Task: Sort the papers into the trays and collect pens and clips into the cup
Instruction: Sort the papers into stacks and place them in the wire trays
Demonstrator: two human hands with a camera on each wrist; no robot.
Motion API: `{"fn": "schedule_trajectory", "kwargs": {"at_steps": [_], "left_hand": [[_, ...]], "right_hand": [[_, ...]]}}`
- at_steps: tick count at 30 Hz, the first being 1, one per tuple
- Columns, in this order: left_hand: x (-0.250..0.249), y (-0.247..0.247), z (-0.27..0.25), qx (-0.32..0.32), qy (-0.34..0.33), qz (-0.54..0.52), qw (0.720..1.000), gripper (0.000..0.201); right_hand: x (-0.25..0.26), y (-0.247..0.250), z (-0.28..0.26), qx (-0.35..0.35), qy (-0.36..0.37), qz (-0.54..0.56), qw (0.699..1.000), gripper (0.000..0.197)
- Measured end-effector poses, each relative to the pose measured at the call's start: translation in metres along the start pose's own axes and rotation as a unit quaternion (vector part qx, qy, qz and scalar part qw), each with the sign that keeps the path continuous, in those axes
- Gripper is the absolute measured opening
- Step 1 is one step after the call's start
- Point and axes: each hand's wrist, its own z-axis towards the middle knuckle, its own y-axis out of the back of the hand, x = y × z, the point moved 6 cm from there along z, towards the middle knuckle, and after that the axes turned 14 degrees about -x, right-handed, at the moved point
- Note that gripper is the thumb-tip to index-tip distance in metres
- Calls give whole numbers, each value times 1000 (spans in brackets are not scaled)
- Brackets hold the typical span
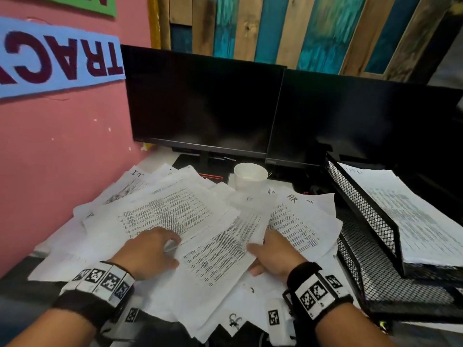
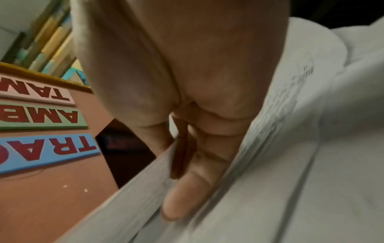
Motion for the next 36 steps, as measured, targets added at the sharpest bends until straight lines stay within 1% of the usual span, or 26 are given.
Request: {"fn": "schedule_trajectory", "kwargs": {"at_steps": [3, 5, 7, 9, 10, 12, 13, 15, 17, 20, 22, 23, 25, 28, 30, 32, 36], "left_hand": [[1, 1, 0, -3, -3, 11, 1000, 52], [3, 3, 0, -17, -10, 13, 1000, 45], [4, 6, -2, -29, -7, 3, 1000, 38], [3, 8, -4, -37, 5, -12, 999, 33], [3, 9, -3, -41, 7, -15, 999, 26], [2, 12, 0, -51, 8, -22, 998, 16], [3, 13, 0, -54, 14, -26, 998, 15], [5, 13, 2, -62, 25, -29, 997, 15], [6, 13, 2, -75, 30, -34, 996, 13], [4, 18, -1, -97, 49, -78, 991, 11], [6, 24, -4, -99, 75, -121, 985, 23], [9, 26, -4, -107, 85, -152, 979, 23], [20, 33, 0, -142, 102, -182, 968, 20], [26, 50, 4, -206, 103, -129, 964, 19], [13, 62, 5, -239, 85, -116, 960, 14], [-9, 67, 4, -252, 49, -119, 959, 12], [-66, 48, -2, -217, -30, -121, 968, 13]], "right_hand": [[5, 31, 7, -62, 25, 6, 998, 20], [7, 63, 11, -125, 53, 16, 991, 25], [9, 94, 11, -189, 65, 38, 979, 28], [11, 123, 8, -257, 65, 60, 962, 23], [13, 135, 5, -285, 63, 80, 953, 20], [16, 154, 0, -323, 67, 119, 936, 22], [17, 158, -2, -328, 71, 134, 932, 24], [17, 159, -3, -325, 71, 169, 928, 28], [13, 153, -3, -312, 57, 203, 927, 30], [8, 134, -1, -258, 30, 224, 939, 31], [0, 118, 2, -223, 9, 226, 948, 31], [-4, 111, 4, -210, -1, 225, 952, 31], [-10, 99, 5, -189, -19, 225, 956, 32], [-15, 86, 5, -173, -35, 243, 954, 35], [-14, 78, 4, -165, -39, 252, 953, 36], [-10, 70, 2, -158, -42, 270, 949, 38], [-1, 60, -3, -141, -44, 328, 933, 39]]}}
